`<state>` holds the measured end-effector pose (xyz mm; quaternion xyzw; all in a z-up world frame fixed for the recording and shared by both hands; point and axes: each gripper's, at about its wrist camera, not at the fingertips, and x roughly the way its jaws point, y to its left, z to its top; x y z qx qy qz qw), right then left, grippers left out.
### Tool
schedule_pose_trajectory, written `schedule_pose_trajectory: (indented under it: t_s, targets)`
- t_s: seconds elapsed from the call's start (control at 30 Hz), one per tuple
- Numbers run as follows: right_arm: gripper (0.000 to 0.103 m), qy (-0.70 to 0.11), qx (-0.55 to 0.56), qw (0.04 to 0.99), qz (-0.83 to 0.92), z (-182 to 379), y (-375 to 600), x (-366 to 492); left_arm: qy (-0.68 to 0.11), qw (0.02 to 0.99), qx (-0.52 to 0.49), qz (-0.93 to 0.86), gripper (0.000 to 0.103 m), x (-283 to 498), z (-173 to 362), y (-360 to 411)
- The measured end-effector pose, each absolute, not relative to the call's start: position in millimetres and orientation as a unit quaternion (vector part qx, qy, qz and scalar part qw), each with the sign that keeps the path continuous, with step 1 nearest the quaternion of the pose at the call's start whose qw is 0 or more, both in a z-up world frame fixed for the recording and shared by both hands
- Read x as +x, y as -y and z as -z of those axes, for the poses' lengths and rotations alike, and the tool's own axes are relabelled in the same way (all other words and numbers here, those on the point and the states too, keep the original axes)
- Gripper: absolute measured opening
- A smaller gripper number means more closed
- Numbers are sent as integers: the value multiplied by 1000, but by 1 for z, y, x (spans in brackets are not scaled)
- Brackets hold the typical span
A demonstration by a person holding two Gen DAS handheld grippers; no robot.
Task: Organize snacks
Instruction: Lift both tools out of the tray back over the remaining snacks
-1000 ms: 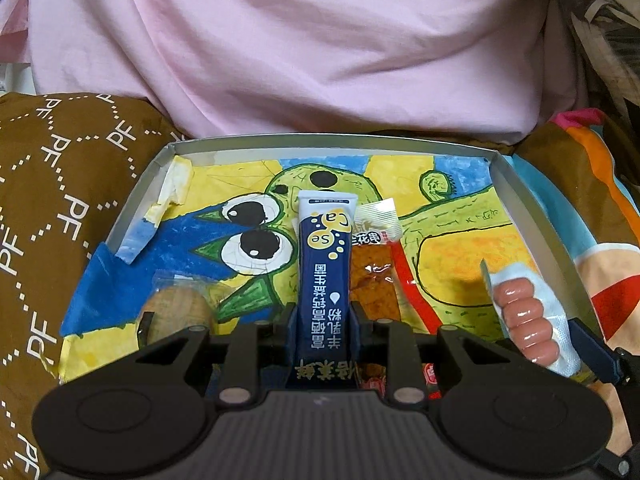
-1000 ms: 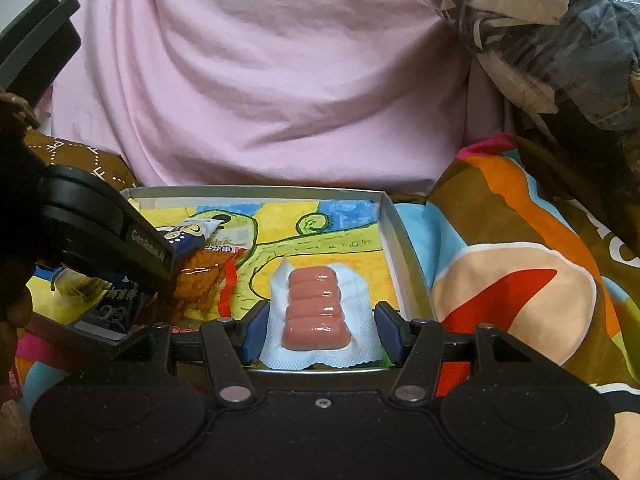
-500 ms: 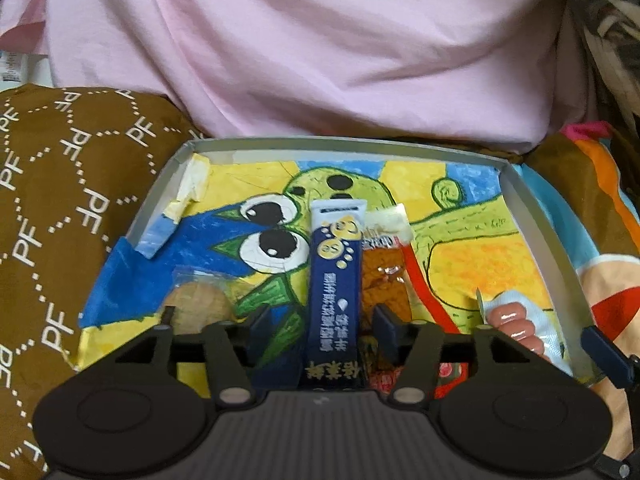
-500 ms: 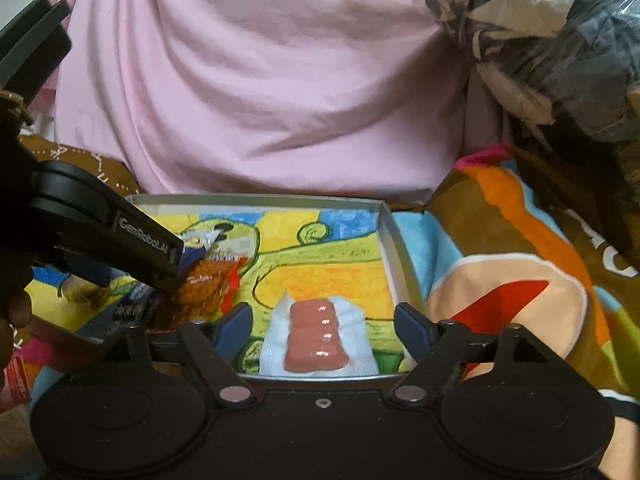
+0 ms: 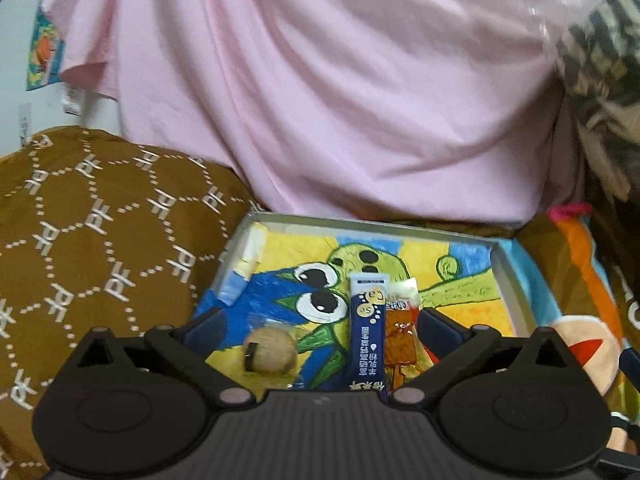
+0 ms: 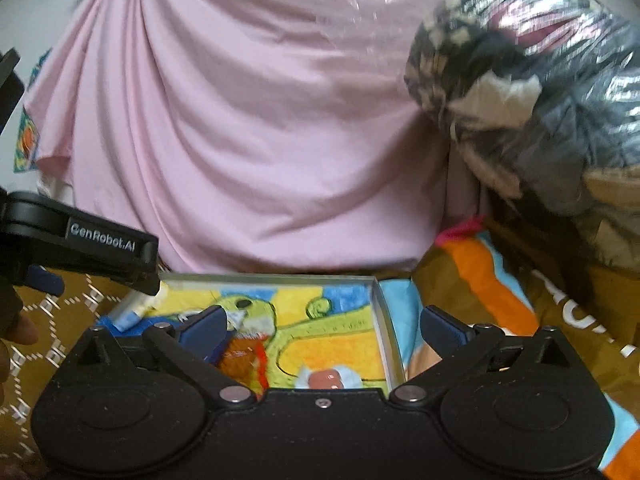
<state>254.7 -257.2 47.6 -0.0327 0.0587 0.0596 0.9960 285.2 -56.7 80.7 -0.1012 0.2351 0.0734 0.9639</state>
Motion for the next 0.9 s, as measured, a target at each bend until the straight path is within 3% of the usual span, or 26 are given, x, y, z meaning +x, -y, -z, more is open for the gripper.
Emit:
schedule_pose_trajectory:
  t_s: [0.47, 0.9]
  targets:
    - [102, -42, 15, 998, -53, -93, 256, 160, -208, 972, -81, -70, 103, 175, -106, 38]
    - [102, -82, -6, 996, -30, -67, 260, 75, -205, 976, -57, -50, 103, 91, -87, 30]
